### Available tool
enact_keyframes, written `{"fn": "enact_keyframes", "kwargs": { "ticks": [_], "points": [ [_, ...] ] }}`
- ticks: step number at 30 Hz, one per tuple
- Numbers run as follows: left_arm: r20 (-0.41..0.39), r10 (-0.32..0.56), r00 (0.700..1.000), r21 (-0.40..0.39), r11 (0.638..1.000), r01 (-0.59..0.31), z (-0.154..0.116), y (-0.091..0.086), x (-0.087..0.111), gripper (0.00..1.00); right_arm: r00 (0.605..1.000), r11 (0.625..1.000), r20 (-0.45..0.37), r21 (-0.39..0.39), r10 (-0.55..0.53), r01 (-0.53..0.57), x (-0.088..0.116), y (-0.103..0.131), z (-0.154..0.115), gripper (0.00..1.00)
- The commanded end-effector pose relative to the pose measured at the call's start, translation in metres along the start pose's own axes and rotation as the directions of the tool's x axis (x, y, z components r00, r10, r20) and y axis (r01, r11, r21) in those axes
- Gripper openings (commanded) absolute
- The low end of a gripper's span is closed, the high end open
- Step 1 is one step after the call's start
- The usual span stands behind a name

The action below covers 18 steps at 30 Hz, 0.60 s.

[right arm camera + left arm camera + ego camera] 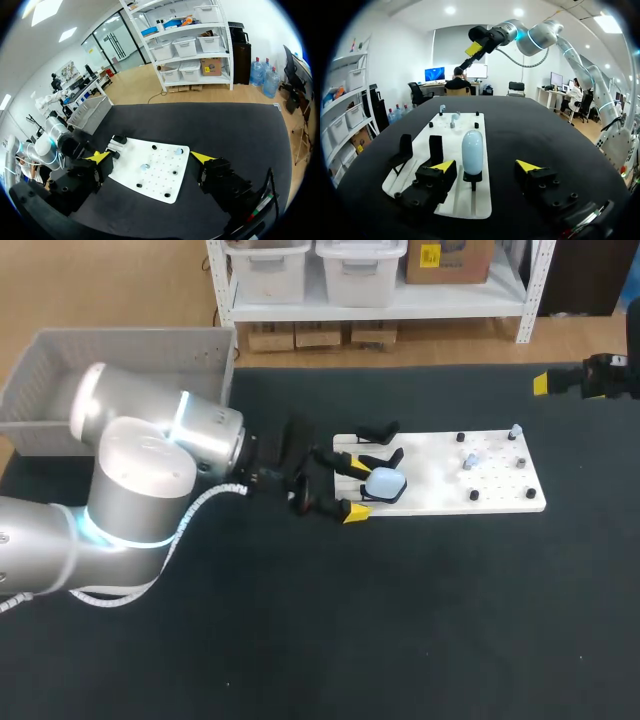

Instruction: Pick up each earbud case from the left stands, insert the matching earbuds, close the lid, and place the case in the box.

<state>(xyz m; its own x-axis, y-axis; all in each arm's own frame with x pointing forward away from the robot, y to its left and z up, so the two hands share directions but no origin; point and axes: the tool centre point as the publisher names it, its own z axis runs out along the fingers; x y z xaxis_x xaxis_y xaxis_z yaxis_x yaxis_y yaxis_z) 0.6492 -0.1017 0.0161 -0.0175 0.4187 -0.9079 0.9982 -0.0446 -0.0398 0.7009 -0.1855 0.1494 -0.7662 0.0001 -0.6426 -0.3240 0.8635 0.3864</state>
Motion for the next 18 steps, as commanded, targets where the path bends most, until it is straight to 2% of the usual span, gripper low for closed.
{"fn": "enact_keyframes", "kwargs": {
  "ticks": [1, 2, 3, 7, 9, 12, 14, 18],
  "points": [
    [0.007, 0.002, 1.000, -0.002, 1.000, -0.002, 0.005, 0.007, 0.003, 0.69, 1.000, 1.000, 0.000, 0.000, 0.000, 0.000, 0.000, 0.000, 0.000, 1.00],
    [0.007, 0.002, 1.000, -0.003, 1.000, -0.002, 0.004, 0.009, 0.003, 0.67, 1.000, 1.000, 0.000, 0.000, 0.000, 0.000, 0.000, 0.000, 0.000, 1.00],
    [0.008, 0.003, 1.000, -0.003, 1.000, -0.003, 0.004, 0.011, 0.003, 0.58, 1.000, 1.000, 0.000, 0.000, 0.000, 0.000, 0.000, 0.000, 0.000, 1.00],
    [0.024, 0.016, 1.000, -0.003, 1.000, -0.016, 0.004, 0.015, 0.002, 0.57, 1.000, 1.000, 0.000, 0.000, 0.000, 0.000, 0.000, 0.000, 0.000, 1.00],
    [0.028, 0.019, 0.999, -0.002, 1.000, -0.019, 0.004, 0.017, 0.001, 0.49, 1.000, 1.000, 0.000, 0.000, 0.000, 0.000, 0.000, 0.000, 0.000, 1.00],
    [0.053, 0.035, 0.998, 0.006, 0.999, -0.035, 0.007, 0.018, 0.000, 0.49, 1.000, 1.000, 0.000, 0.000, 0.000, 0.000, 0.000, 0.000, 0.000, 1.00],
    [0.060, 0.039, 0.997, 0.008, 0.999, -0.039, 0.009, 0.018, 0.000, 0.56, 1.000, 1.000, 0.000, 0.000, 0.000, 0.000, 0.000, 0.000, 0.000, 1.00],
    [0.071, 0.038, 0.997, 0.004, 0.999, -0.038, 0.011, 0.017, 0.002, 0.54, 1.000, 1.000, 0.000, 0.000, 0.000, 0.000, 0.000, 0.000, 0.000, 1.00]
  ]
}}
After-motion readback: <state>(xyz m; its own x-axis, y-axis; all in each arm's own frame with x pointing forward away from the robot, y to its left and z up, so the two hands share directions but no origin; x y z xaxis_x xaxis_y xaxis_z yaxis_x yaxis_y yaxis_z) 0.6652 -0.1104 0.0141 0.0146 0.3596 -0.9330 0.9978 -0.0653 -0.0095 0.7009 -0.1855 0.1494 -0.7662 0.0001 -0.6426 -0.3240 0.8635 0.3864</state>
